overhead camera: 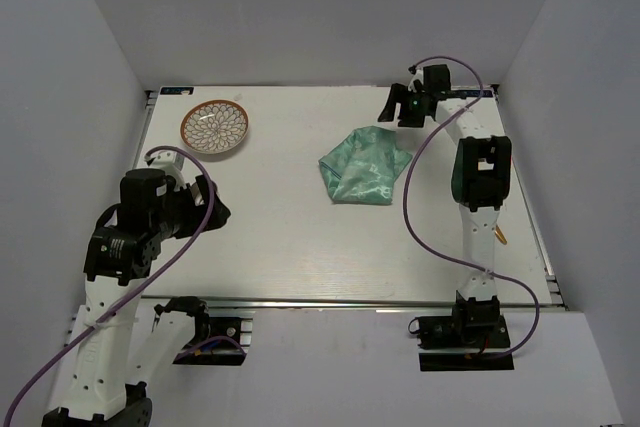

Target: Set the dinner table for one person

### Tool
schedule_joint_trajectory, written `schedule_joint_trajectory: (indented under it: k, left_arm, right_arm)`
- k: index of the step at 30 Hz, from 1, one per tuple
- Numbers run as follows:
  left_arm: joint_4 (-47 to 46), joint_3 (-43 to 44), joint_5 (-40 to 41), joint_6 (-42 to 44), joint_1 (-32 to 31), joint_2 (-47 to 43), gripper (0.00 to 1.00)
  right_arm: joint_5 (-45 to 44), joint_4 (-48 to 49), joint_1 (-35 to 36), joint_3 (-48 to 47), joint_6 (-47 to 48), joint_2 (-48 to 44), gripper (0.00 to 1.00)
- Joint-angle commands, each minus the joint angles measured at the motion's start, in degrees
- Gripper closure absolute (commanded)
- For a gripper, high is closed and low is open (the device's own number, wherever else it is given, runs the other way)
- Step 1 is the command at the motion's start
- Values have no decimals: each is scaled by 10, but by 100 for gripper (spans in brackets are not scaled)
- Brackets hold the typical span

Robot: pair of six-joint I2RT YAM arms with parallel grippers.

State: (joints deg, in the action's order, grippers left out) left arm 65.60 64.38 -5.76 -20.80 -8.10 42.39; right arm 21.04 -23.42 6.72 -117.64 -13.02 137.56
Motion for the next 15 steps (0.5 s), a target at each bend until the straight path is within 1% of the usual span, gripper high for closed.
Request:
schedule_joint_trajectory:
  k: [1,2,4,6,8,10,11,12,13,15]
  left_arm:
    - [-6,0,-15,8,-2,-2,2]
    - [-5,0,-15,8,-2,-2,2]
    - [-4,2,-14,8,-2,-3,2]
    - [-1,3,-15,8,-2,-3,2]
    - [-2,4,-16,8,-2,-1,2]
    - [-2,3,-17,8,-2,-2,2]
    - [-2,2,-16,8,-2,-2,2]
    - [-1,3,-16,8,-2,-4,2]
    - [-1,3,-16,8,-2,-5,2]
    - [1,5,-16,7,-2,-3,2]
  right_arm:
    - [54,2,-6,-8,-9,9,22]
    - [64,5,-7,-1,-15,8,24]
    - [63,17,-7,27,-15,1,23]
    - [52,28,-8,56,-16,-22,21]
    - [63,51,-14,98,-16,-47,18]
    - [66,51,-16,114,-17,-51,17]
    - [70,47,-21,117,-18,-50,14]
    - [76,50,-21,123,-19,-49,13]
    - [81,52,-22,130,-20,-48,13]
    - [95,59,-22,138,-25,-42,20]
